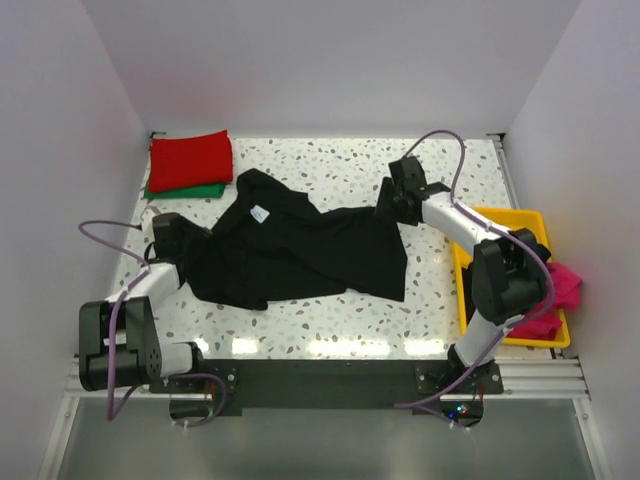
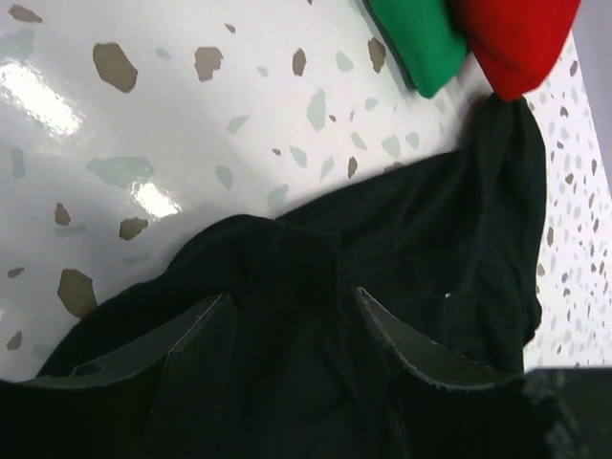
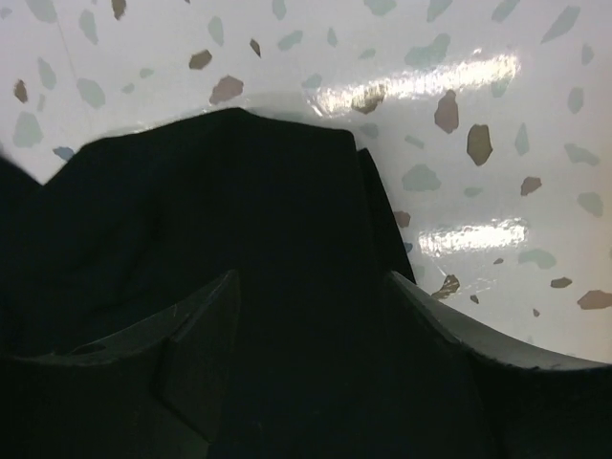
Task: Fold and stack the t-shirts
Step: Flatten the tshirt out
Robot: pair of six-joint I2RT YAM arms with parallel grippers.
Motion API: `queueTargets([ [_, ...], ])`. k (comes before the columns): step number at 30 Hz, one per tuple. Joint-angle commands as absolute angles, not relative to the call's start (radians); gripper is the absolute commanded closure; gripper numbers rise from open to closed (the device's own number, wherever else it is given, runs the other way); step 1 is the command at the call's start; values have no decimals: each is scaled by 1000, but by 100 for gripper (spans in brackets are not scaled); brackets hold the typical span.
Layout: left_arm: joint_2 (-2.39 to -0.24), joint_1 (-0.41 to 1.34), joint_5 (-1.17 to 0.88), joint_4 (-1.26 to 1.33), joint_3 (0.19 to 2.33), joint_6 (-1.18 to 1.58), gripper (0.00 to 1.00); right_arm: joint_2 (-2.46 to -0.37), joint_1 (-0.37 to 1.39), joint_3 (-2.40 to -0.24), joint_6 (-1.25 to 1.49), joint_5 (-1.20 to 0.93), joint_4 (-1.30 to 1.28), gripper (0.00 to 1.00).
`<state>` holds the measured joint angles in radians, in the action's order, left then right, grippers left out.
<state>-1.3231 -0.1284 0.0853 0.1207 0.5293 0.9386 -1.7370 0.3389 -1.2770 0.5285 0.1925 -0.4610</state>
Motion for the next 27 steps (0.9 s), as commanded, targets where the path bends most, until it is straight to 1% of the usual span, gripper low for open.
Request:
queueTargets([
  [1, -1249, -129, 5, 213, 486, 917, 44, -1770, 348, -1215, 563, 228, -364, 36],
  [3, -1204, -129, -20, 203, 460, 901, 43, -1825, 350, -1229, 563, 232, -348, 36],
  [7, -1126, -115, -23, 163, 419, 867, 42, -1931, 348, -1354, 551, 273, -368, 36],
  [10, -1069, -83, -6, 127, 390, 831, 42, -1977, 348, -1416, 548, 298, -382, 39],
  [13, -1035, -26, 32, 98, 370, 802, 42, -2014, 348, -1457, 549, 302, -402, 61],
  [14, -1029, 16, 41, 85, 364, 795, 42, -2023, 348, -1468, 546, 307, -416, 70],
  [15, -1028, 38, 63, 75, 362, 790, 42, -2029, 347, -1482, 545, 317, -420, 83],
  [16, -1026, 61, 77, 65, 362, 788, 43, -2037, 348, -1486, 540, 324, -422, 90],
  [18, -1025, 109, 98, 43, 356, 787, 44, -2042, 348, -1506, 531, 336, -428, 98],
  [20, -1013, 124, 100, 23, 345, 781, 47, -2043, 348, -1519, 520, 339, -439, 100],
  [27, -959, 156, 106, -29, 324, 747, 47, -2036, 348, -1555, 500, 359, -443, 100],
])
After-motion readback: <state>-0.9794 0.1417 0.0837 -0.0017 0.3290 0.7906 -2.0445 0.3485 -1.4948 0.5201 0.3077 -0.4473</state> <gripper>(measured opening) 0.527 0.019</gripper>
